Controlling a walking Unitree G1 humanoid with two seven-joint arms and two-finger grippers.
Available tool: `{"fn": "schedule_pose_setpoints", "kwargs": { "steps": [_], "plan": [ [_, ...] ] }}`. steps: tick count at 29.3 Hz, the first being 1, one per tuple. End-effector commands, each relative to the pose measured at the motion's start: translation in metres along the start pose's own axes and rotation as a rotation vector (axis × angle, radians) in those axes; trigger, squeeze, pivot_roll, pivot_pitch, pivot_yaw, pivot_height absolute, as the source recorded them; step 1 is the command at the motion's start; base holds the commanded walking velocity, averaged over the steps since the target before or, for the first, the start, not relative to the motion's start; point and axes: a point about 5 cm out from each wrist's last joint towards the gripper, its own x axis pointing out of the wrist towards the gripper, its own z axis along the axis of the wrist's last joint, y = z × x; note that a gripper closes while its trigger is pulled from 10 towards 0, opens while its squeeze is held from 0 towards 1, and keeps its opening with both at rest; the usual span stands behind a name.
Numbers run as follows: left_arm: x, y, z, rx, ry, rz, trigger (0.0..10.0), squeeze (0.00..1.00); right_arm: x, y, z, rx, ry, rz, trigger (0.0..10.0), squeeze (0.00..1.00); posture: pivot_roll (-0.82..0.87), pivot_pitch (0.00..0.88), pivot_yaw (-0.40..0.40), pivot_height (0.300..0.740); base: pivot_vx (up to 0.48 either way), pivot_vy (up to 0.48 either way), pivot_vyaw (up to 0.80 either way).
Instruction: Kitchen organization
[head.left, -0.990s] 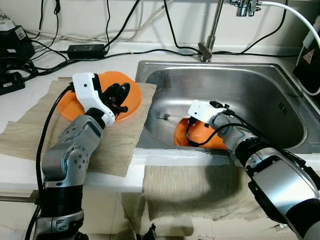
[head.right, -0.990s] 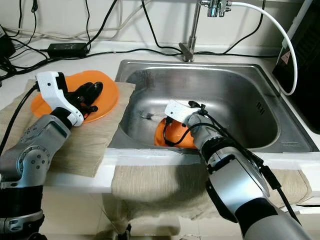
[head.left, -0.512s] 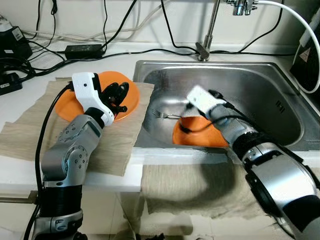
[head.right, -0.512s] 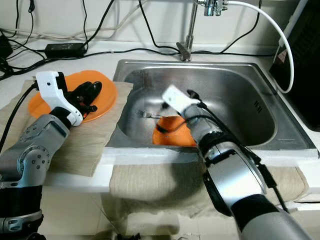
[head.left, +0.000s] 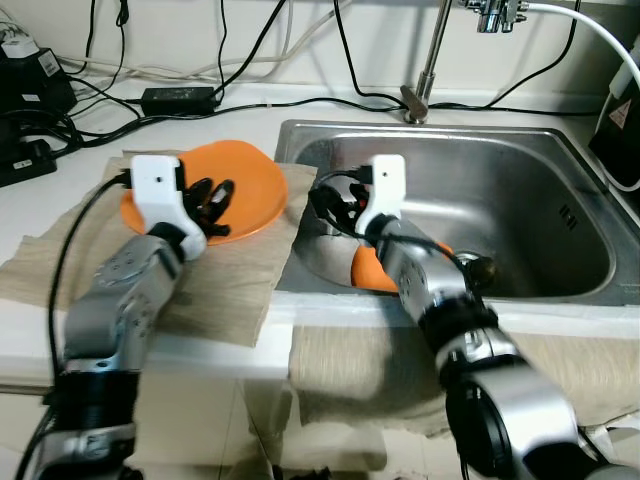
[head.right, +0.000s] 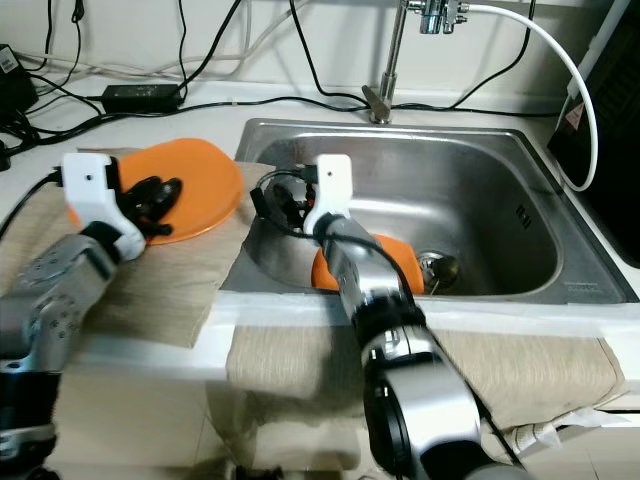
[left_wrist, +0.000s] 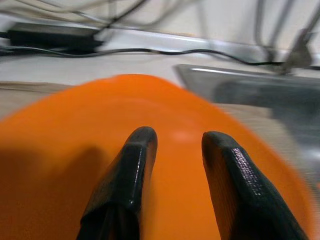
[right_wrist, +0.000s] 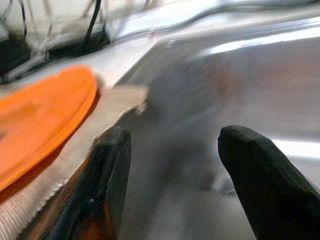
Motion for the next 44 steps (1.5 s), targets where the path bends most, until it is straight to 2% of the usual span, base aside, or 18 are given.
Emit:
{"fn": "schedule_pose_setpoints", "kwargs": {
  "steps": [1, 2, 3, 4, 5, 7, 8, 10, 12, 13, 14, 16, 23, 26, 31, 37, 40, 44],
  "plan": [
    [-0.009, 0.009, 0.010, 0.048, -0.033, 0.036, 10.0, 0.00, -0.009, -0.006, 0.019, -0.024, -0.082, -0.029, 10.0, 0.00, 0.14, 0.000, 0.018, 0.740, 0.000, 0.000, 0.00],
    [-0.009, 0.009, 0.010, 0.048, -0.033, 0.036, 10.0, 0.00, -0.009, -0.006, 0.019, -0.024, -0.082, -0.029, 10.0, 0.00, 0.14, 0.000, 0.018, 0.740, 0.000, 0.000, 0.00],
    [-0.019, 0.015, 0.016, 0.076, -0.055, 0.078, 10.0, 0.00, -0.025, -0.010, 0.020, -0.070, -0.115, -0.063, 10.0, 0.00, 0.15, 0.000, 0.015, 0.740, 0.000, 0.000, 0.00],
    [-0.024, 0.017, 0.019, 0.080, -0.067, 0.097, 10.0, 0.00, -0.033, -0.011, 0.021, -0.108, -0.128, -0.077, 10.0, 0.00, 0.15, 0.000, 0.016, 0.740, 0.000, 0.000, 0.00],
    [-0.024, 0.017, 0.019, 0.080, -0.067, 0.097, 10.0, 0.00, -0.033, -0.011, 0.021, -0.108, -0.128, -0.077, 10.0, 0.00, 0.15, 0.000, 0.016, 0.740, 0.000, 0.000, 0.00],
    [-0.035, 0.021, 0.025, 0.105, -0.114, 0.143, 10.0, 0.00, -0.053, -0.009, 0.024, -0.203, -0.175, -0.114, 10.0, 0.00, 0.14, 0.000, 0.015, 0.740, 0.000, 0.000, 0.00],
    [-0.035, 0.021, 0.025, 0.105, -0.114, 0.143, 10.0, 0.00, -0.053, -0.009, 0.024, -0.203, -0.175, -0.114, 10.0, 0.00, 0.14, 0.000, 0.015, 0.740, 0.000, 0.000, 0.00],
    [-0.041, 0.022, 0.030, 0.106, -0.149, 0.160, 10.0, 0.00, -0.062, -0.006, 0.027, -0.264, -0.206, -0.135, 10.0, 0.00, 0.14, 0.000, 0.015, 0.740, 0.000, 0.000, 0.00],
    [-0.053, 0.022, 0.030, 0.145, -0.164, 0.170, 10.0, 0.00, -0.073, -0.002, 0.029, -0.318, -0.227, -0.153, 10.0, 0.00, 0.13, 0.000, 0.013, 0.740, 0.000, 0.000, 0.00],
    [-0.053, 0.022, 0.030, 0.145, -0.164, 0.170, 10.0, 0.00, -0.073, -0.002, 0.029, -0.318, -0.227, -0.153, 10.0, 0.00, 0.13, 0.000, 0.013, 0.740, 0.000, 0.000, 0.00],
    [-0.061, 0.028, 0.020, 0.135, -0.120, 0.198, 10.0, 0.00, -0.080, 0.001, 0.028, -0.340, -0.232, -0.155, 10.0, 0.00, 0.13, 0.000, 0.009, 0.740, 0.000, 0.000, 0.00],
    [-0.058, 0.032, 0.015, 0.101, -0.094, 0.213, 10.0, 0.00, -0.082, 0.003, 0.024, -0.338, -0.214, -0.156, 10.0, 0.00, 0.13, 0.000, 0.007, 0.740, 0.000, 0.000, 0.00],
    [-0.044, 0.037, 0.014, 0.082, -0.038, 0.205, 10.0, 0.00, -0.080, 0.010, 0.019, -0.367, -0.199, -0.154, 10.0, 0.00, 0.12, 0.000, 0.008, 0.740, 0.000, 0.000, 0.00],
    [-0.039, 0.046, 0.008, 0.054, 0.005, 0.223, 10.0, 0.00, -0.080, 0.013, 0.017, -0.366, -0.192, -0.154, 10.0, 0.00, 0.12, 0.000, 0.014, 0.740, 0.000, 0.000, 0.00],
    [-0.023, 0.056, 0.007, 0.100, 0.037, 0.200, 10.0, 0.00, -0.076, 0.017, 0.014, -0.365, -0.191, -0.148, 10.0, 0.00, 0.12, 0.000, 0.025, 0.740, 0.000, 0.000, 0.00],
    [-0.012, 0.065, 0.008, 0.133, 0.055, 0.201, 10.0, 0.00, -0.074, 0.018, 0.015, -0.372, -0.196, -0.146, 10.0, 0.00, 0.11, 0.000, 0.031, 0.740, 0.000, 0.000, 0.00],
    [-0.001, 0.079, 0.009, 0.162, 0.079, 0.217, 10.0, 0.00, -0.073, 0.018, 0.015, -0.379, -0.199, -0.151, 10.0, 0.00, 0.11, 0.000, 0.036, 0.740, 0.000, 0.000, 0.00],
    [0.005, 0.084, 0.007, 0.181, 0.111, 0.220, 10.0, 0.00, -0.072, 0.017, 0.015, -0.381, -0.197, -0.152, 10.0, 0.00, 0.10, 0.000, 0.036, 0.740, 0.000, 0.000, 0.00]
  ]
}}
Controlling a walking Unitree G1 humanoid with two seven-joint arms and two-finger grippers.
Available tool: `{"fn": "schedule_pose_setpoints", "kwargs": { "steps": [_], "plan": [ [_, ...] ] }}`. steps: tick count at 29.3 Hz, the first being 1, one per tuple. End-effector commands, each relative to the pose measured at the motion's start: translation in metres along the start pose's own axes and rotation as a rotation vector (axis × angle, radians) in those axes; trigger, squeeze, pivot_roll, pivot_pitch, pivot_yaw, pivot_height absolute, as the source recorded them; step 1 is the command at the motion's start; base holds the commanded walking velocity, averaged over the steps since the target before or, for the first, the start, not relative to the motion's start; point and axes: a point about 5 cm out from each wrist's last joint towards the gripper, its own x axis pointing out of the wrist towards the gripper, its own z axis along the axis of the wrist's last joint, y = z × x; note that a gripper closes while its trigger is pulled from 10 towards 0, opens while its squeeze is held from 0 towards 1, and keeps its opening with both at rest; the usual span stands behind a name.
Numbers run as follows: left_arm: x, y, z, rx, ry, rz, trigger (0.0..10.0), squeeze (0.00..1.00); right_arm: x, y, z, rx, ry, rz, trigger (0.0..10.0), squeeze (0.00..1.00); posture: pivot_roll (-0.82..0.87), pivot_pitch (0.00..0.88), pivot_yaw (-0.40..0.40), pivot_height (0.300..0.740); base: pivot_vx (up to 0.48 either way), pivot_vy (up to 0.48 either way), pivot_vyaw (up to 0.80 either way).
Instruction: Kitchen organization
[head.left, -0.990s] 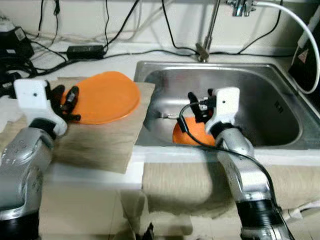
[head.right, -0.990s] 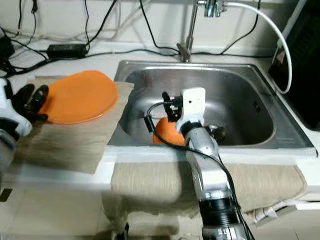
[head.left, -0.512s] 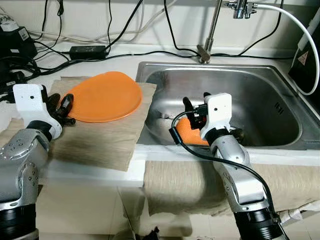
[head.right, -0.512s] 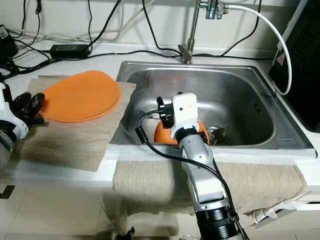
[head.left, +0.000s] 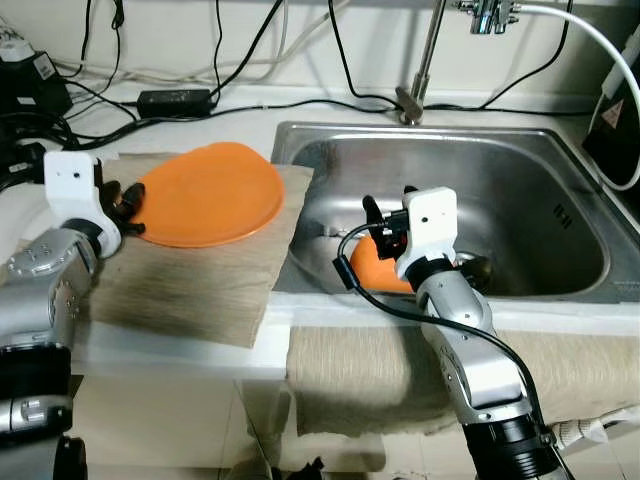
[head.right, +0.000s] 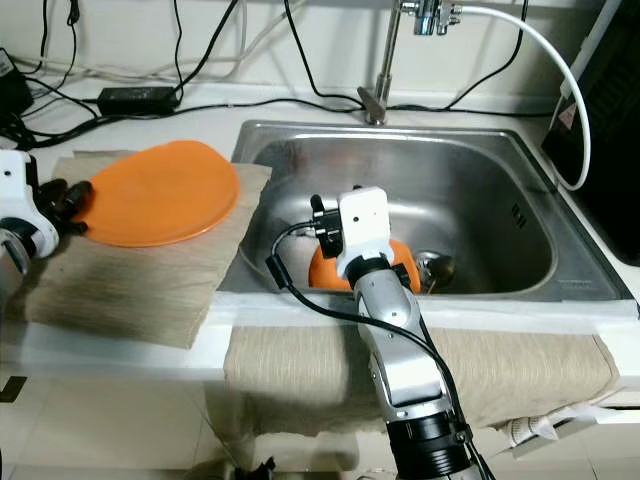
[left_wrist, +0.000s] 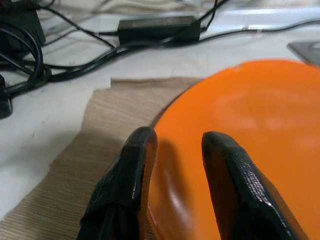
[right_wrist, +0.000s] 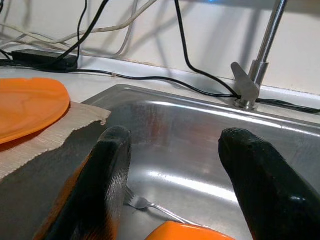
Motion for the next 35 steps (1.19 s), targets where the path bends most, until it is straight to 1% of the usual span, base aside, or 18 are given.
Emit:
{"fn": "schedule_pose_setpoints", "kwargs": {
  "steps": [1, 3, 8, 11, 12, 14, 16, 19, 20, 21, 22, 26, 29, 32, 35],
  "plan": [
    [0.003, 0.000, 0.000, 0.032, 0.020, -0.010, 10.0, 0.00, 0.004, -0.001, 0.003, -0.009, -0.010, -0.002, 10.0, 0.00, 0.10, 0.000, 0.036, 0.740, 0.000, 0.000, 0.00],
    [0.004, 0.001, -0.001, 0.043, 0.032, -0.003, 10.0, 0.00, 0.004, -0.001, 0.003, -0.011, -0.010, -0.001, 10.0, 0.00, 0.10, 0.000, 0.036, 0.740, 0.000, 0.000, 0.00],
    [0.008, 0.001, -0.001, 0.078, 0.054, -0.034, 10.0, 0.00, 0.008, -0.005, 0.003, -0.021, -0.009, -0.001, 10.0, 0.00, 0.11, 0.000, 0.032, 0.740, 0.000, 0.000, 0.00],
    [0.010, -0.006, 0.005, 0.099, 0.039, -0.080, 10.0, 0.00, 0.010, -0.006, 0.002, -0.031, -0.007, 0.003, 10.0, 0.00, 0.11, 0.000, 0.029, 0.740, 0.000, 0.000, 0.00],
    [0.010, -0.006, 0.005, 0.099, 0.039, -0.080, 10.0, 0.00, 0.010, -0.006, 0.002, -0.031, -0.007, 0.003, 10.0, 0.00, 0.11, 0.000, 0.029, 0.740, 0.000, 0.000, 0.00],
    [0.009, -0.012, 0.008, 0.110, 0.039, -0.125, 10.0, 0.00, 0.011, -0.005, 0.001, -0.033, -0.007, 0.006, 10.0, 0.00, 0.11, 0.000, 0.029, 0.740, 0.000, 0.000, 0.00],
    [0.008, -0.014, 0.009, 0.118, 0.040, -0.142, 10.0, 0.00, 0.011, -0.005, 0.001, -0.033, -0.006, 0.007, 10.0, 0.00, 0.12, 0.000, 0.027, 0.740, 0.000, 0.000, 0.00],
    [-0.004, -0.017, 0.014, 0.170, 0.066, -0.205, 10.0, 0.00, 0.011, -0.005, -0.001, -0.037, 0.000, 0.013, 10.0, 0.00, 0.12, 0.000, 0.025, 0.740, 0.000, 0.000, 0.00],
    [-0.004, -0.017, 0.014, 0.170, 0.066, -0.205, 10.0, 0.00, 0.011, -0.005, -0.001, -0.037, 0.000, 0.013, 10.0, 0.00, 0.12, 0.000, 0.025, 0.740, 0.000, 0.000, 0.00],
    [-0.012, -0.016, 0.018, 0.201, 0.085, -0.247, 10.0, 0.00, 0.011, -0.006, -0.002, -0.040, 0.005, 0.015, 10.0, 0.00, 0.13, 0.003, 0.023, 0.740, 0.000, 0.000, 0.00],
    [-0.015, -0.016, 0.020, 0.207, 0.092, -0.260, 10.0, 0.00, 0.011, -0.006, -0.003, -0.041, 0.007, 0.015, 10.0, 0.00, 0.14, 0.004, 0.023, 0.740, 0.000, 0.000, 0.00],
    [-0.019, -0.017, 0.024, 0.218, 0.107, -0.279, 10.0, 0.00, 0.012, -0.005, -0.005, -0.041, 0.014, 0.022, 10.0, 0.00, 0.15, 0.009, 0.018, 0.740, 0.000, 0.000, 0.00],
    [-0.021, -0.022, 0.021, 0.224, 0.125, -0.294, 10.0, 0.00, 0.013, -0.003, -0.006, -0.039, 0.016, 0.029, 10.0, 0.00, 0.16, 0.011, 0.018, 0.740, 0.000, 0.000, 0.00],
    [-0.024, -0.027, 0.011, 0.223, 0.170, -0.325, 10.0, 0.00, 0.015, -0.001, -0.006, -0.037, 0.015, 0.036, 10.0, 0.00, 0.16, 0.012, 0.017, 0.740, 0.000, 0.000, 0.00],
    [-0.025, -0.029, 0.007, 0.214, 0.190, -0.327, 10.0, 0.00, 0.015, -0.001, -0.006, -0.037, 0.016, 0.038, 10.0, 0.00, 0.16, 0.011, 0.018, 0.740, 0.000, 0.000, 0.00]
  ]
}}
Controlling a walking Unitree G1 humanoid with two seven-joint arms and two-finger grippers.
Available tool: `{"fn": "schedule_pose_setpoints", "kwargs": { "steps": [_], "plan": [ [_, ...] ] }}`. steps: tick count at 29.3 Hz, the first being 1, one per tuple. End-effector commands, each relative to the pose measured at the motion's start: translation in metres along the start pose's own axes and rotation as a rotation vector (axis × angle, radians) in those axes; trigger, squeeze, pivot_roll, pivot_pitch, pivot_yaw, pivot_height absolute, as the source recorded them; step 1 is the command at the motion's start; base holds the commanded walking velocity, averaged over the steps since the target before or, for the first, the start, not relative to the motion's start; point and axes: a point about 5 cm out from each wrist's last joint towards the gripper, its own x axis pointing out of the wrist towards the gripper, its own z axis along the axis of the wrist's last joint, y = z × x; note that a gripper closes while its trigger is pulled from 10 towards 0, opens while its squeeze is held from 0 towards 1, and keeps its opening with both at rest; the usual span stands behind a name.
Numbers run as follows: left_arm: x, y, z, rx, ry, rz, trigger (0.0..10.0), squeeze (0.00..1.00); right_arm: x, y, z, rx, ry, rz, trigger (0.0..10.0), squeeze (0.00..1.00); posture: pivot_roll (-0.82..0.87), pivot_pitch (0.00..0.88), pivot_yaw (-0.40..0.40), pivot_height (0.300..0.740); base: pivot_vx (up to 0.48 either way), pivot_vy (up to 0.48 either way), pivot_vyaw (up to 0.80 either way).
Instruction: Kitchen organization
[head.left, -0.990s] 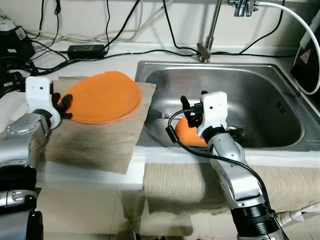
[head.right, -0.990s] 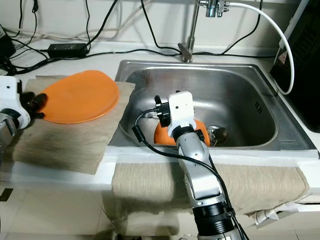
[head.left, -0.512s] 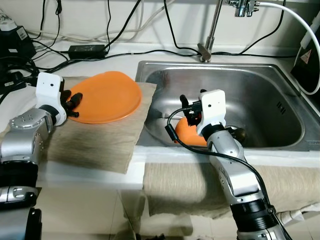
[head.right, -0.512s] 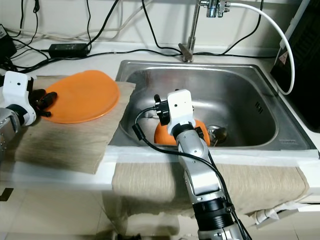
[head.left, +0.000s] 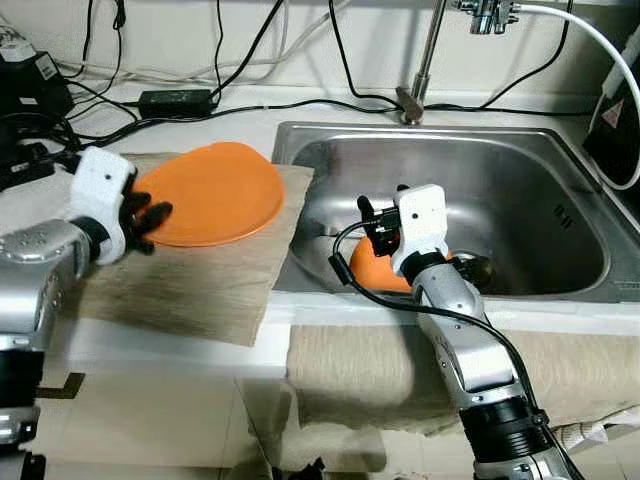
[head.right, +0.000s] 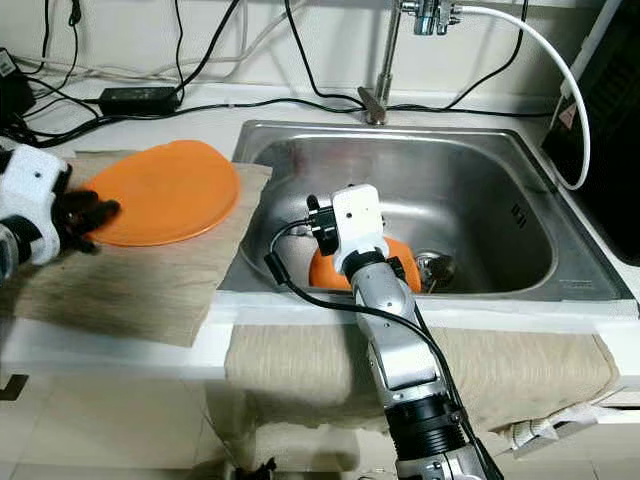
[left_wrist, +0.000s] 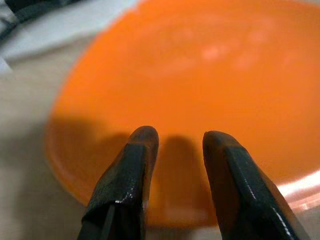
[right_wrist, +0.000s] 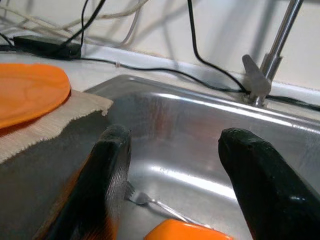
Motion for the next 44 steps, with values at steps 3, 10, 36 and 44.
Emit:
{"fn": "schedule_pose_setpoints", "kwargs": {
  "steps": [3, 10, 36, 44],
  "plan": [
    [-0.001, -0.003, 0.004, 0.008, -0.006, -0.015, 10.0, 0.00, 0.004, 0.001, 0.006, -0.005, -0.021, 0.009, 10.0, 0.00, 0.16, 0.011, 0.018, 0.740, 0.000, 0.000, 0.00],
    [-0.001, -0.003, 0.004, 0.008, -0.006, -0.015, 10.0, 0.00, 0.004, 0.001, 0.006, -0.005, -0.021, 0.009, 10.0, 0.00, 0.16, 0.011, 0.018, 0.740, 0.000, 0.000, 0.00],
    [-0.034, -0.016, -0.026, -0.006, 0.181, -0.149, 10.0, 0.00, 0.007, 0.003, -0.005, -0.014, 0.008, 0.034, 10.0, 0.00, 0.20, 0.004, 0.009, 0.740, 0.000, 0.000, 0.00],
    [-0.032, -0.023, -0.032, -0.009, 0.202, -0.173, 10.0, 0.00, 0.006, -0.001, -0.007, -0.020, 0.011, 0.020, 10.0, 0.00, 0.17, 0.000, 0.009, 0.740, 0.000, 0.000, 0.00]
  ]
}}
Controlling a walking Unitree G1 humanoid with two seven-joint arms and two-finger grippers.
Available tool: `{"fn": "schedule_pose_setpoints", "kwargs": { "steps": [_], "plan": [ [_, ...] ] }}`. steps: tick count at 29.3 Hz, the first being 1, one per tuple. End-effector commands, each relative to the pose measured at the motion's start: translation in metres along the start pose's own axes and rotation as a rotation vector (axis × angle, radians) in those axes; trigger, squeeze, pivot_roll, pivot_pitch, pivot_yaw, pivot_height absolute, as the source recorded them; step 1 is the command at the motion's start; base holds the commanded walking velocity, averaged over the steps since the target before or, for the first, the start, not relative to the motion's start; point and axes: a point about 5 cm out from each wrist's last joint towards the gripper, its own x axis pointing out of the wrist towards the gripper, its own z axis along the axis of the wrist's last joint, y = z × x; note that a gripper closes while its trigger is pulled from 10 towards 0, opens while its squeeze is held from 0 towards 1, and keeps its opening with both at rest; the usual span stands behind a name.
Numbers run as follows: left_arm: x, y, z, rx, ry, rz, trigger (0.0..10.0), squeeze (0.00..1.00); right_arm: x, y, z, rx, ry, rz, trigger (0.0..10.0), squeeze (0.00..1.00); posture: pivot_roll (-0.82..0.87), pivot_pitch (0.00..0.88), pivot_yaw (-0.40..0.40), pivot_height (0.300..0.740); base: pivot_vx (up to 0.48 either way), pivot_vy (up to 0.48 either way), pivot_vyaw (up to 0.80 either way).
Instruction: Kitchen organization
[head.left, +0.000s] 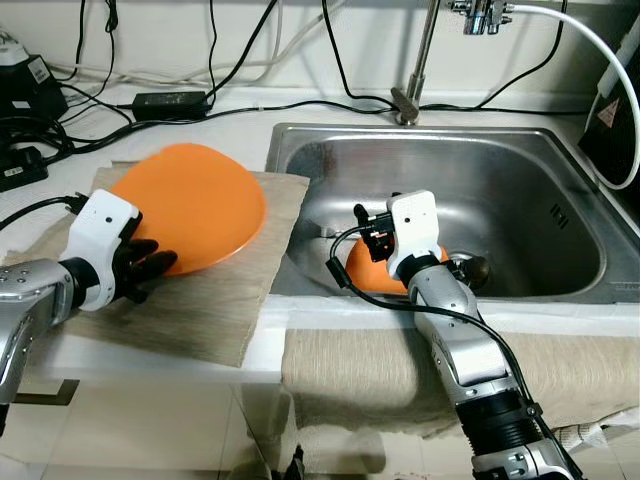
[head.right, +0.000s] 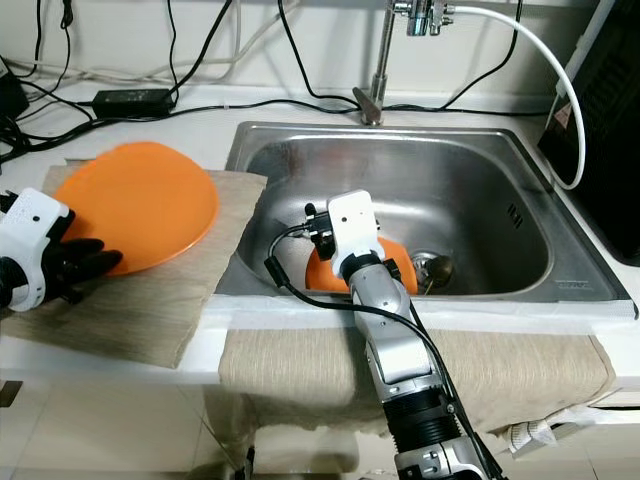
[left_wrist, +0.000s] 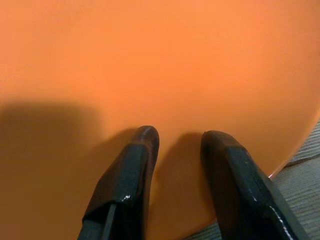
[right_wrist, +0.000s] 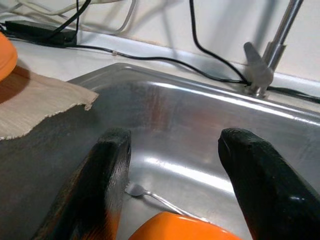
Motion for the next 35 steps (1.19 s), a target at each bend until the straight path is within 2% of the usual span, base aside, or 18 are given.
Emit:
{"fn": "schedule_pose_setpoints", "kwargs": {
  "steps": [1, 3, 8, 10, 12, 19, 21, 22, 23, 24, 26, 27, 28, 30, 31, 32, 34, 35],
  "plan": [
    [0.002, -0.009, -0.014, -0.027, 0.084, -0.054, 10.0, 0.00, 0.001, -0.001, 0.002, -0.009, -0.013, 0.004, 10.0, 0.00, 0.17, 0.000, 0.009, 0.740, 0.000, 0.000, 0.00],
    [0.000, -0.009, -0.014, -0.024, 0.087, -0.057, 10.0, 0.00, 0.001, -0.001, 0.002, -0.011, -0.013, 0.004, 10.0, 0.00, 0.17, 0.000, 0.009, 0.740, 0.000, 0.000, 0.00],
    [-0.012, -0.009, -0.011, 0.004, 0.098, -0.077, 10.0, 0.00, 0.001, -0.002, -0.002, -0.017, -0.004, 0.005, 10.0, 0.00, 0.18, 0.000, 0.011, 0.740, 0.000, 0.000, 0.00],
    [-0.022, -0.012, -0.005, 0.037, 0.093, -0.104, 10.0, 0.00, 0.001, -0.001, -0.003, -0.017, -0.001, 0.007, 10.0, 0.00, 0.18, 0.000, 0.011, 0.740, 0.000, 0.000, 0.00],
    [-0.024, -0.011, -0.003, 0.044, 0.090, -0.102, 10.0, 0.00, 0.001, -0.001, -0.003, -0.017, 0.000, 0.008, 10.0, 0.00, 0.18, 0.000, 0.011, 0.740, 0.000, 0.000, 0.00],
    [-0.038, 0.002, 0.006, 0.098, 0.076, -0.094, 10.0, 0.00, 0.003, 0.000, -0.001, 0.017, -0.007, 0.016, 10.0, 0.00, 0.19, 0.008, 0.006, 0.740, 0.000, 0.000, 0.00],
    [-0.039, 0.008, 0.010, 0.099, 0.066, -0.071, 10.0, 0.00, 0.007, 0.002, 0.002, 0.162, 0.012, 0.038, 10.0, 0.00, 0.19, 0.007, 0.008, 0.740, 0.000, 0.000, 0.00],
    [-0.039, 0.008, 0.010, 0.099, 0.066, -0.071, 10.0, 0.00, 0.007, 0.002, 0.002, 0.162, 0.012, 0.038, 10.0, 0.00, 0.19, 0.007, 0.008, 0.740, 0.000, 0.000, 0.00],
    [-0.039, 0.009, 0.010, 0.099, 0.066, -0.069, 10.0, 0.00, 0.008, 0.003, 0.002, 0.206, 0.021, 0.047, 10.0, 0.00, 0.19, 0.007, 0.008, 0.740, 0.000, 0.000, 0.00],
    [-0.034, 0.007, 0.014, 0.077, 0.033, -0.070, 10.0, 0.00, 0.015, 0.007, 0.015, 0.291, 0.003, 0.102, 10.0, 0.00, 0.18, 0.008, 0.015, 0.740, 0.000, 0.000, 0.00],
    [-0.031, 0.005, 0.016, 0.066, 0.013, -0.074, 10.0, 0.00, 0.018, 0.010, 0.023, 0.320, -0.012, 0.135, 10.0, 0.00, 0.18, 0.008, 0.015, 0.740, 0.000, 0.000, 0.00],
    [-0.024, 0.003, 0.019, 0.042, -0.026, -0.068, 10.0, 0.00, 0.023, 0.015, 0.038, 0.391, -0.032, 0.194, 10.0, 0.00, 0.17, 0.006, 0.018, 0.740, 0.000, 0.000, 0.00],
    [-0.024, 0.003, 0.019, 0.042, -0.026, -0.068, 10.0, 0.00, 0.023, 0.015, 0.038, 0.391, -0.032, 0.194, 10.0, 0.00, 0.17, 0.006, 0.018, 0.740, 0.000, 0.000, 0.00],
    [-0.017, 0.001, 0.021, 0.022, -0.052, -0.069, 10.0, 0.00, 0.028, 0.022, 0.052, 0.486, -0.042, 0.255, 10.0, 0.00, 0.17, 0.004, 0.018, 0.740, 0.000, 0.000, 0.00],
    [-0.017, 0.001, 0.021, 0.022, -0.052, -0.069, 10.0, 0.00, 0.028, 0.022, 0.052, 0.486, -0.042, 0.255, 10.0, 0.00, 0.17, 0.004, 0.018, 0.740, 0.000, 0.000, 0.00],
    [-0.011, -0.005, 0.020, 0.015, -0.055, -0.093, 10.0, 0.00, 0.033, 0.030, 0.065, 0.588, -0.043, 0.335, 10.0, 0.00, 0.16, 0.002, 0.018, 0.740, 0.000, 0.000, 0.00],
    [-0.008, -0.008, 0.019, 0.014, -0.056, -0.111, 10.0, 0.00, 0.036, 0.038, 0.070, 0.666, -0.028, 0.388, 10.0, 0.00, 0.16, 0.001, 0.018, 0.740, 0.000, 0.000, 0.00],
    [-0.006, -0.010, 0.020, 0.011, -0.058, -0.116, 10.0, 0.00, 0.041, 0.048, 0.071, 0.733, 0.004, 0.425, 10.0, 0.00, 0.16, 0.001, 0.016, 0.740, 0.000, 0.000, 0.00]
  ]
}}
